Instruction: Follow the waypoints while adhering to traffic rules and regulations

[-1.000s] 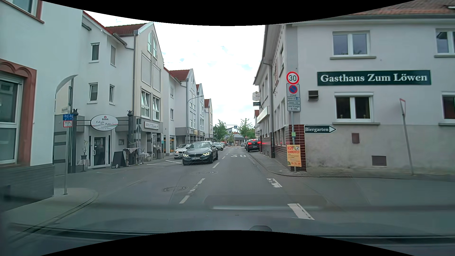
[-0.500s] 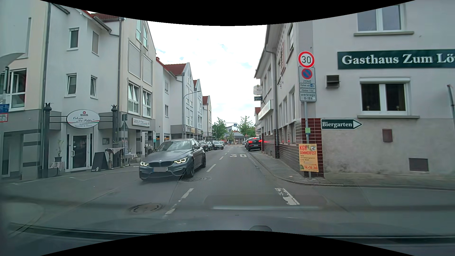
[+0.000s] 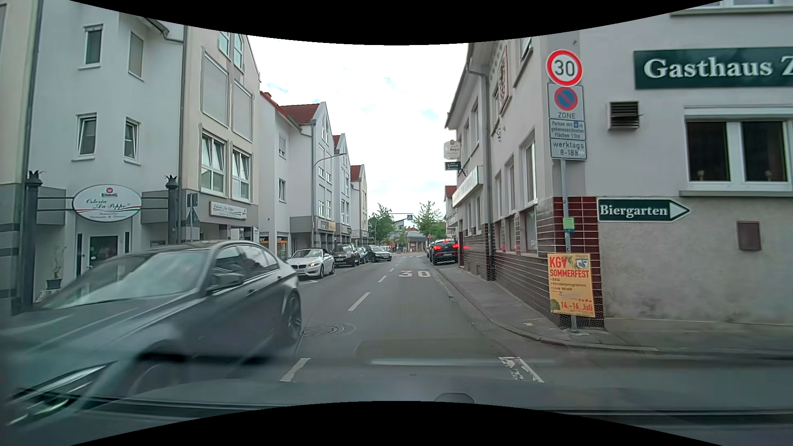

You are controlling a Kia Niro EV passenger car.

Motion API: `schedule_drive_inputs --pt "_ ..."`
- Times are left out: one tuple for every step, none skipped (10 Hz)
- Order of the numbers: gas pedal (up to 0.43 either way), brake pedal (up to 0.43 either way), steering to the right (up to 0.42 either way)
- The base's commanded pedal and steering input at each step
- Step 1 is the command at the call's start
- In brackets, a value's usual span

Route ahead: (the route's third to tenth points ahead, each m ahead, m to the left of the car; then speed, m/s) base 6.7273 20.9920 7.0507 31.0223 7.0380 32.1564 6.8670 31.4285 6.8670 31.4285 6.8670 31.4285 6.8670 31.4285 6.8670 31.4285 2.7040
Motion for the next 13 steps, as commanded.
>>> schedule_drive_inputs --pt "0.0 0.0 -0.015" --pt "0.0 0.0 -0.025" --pt "0.0 0.0 -0.042" --pt "0.0 0.0 -0.06" --pt "0.0 0.0 -0.093" --pt "0.008 0.0 -0.13" --pt "0.028 0.0 -0.18" --pt "0.039 0.0 -0.217" --pt "0.059 0.0 -0.259" --pt "0.059 0.0 -0.304" --pt "0.059 0.0 -0.345" --pt "0.059 0.0 -0.407" --pt "0.059 0.0 -0.473"
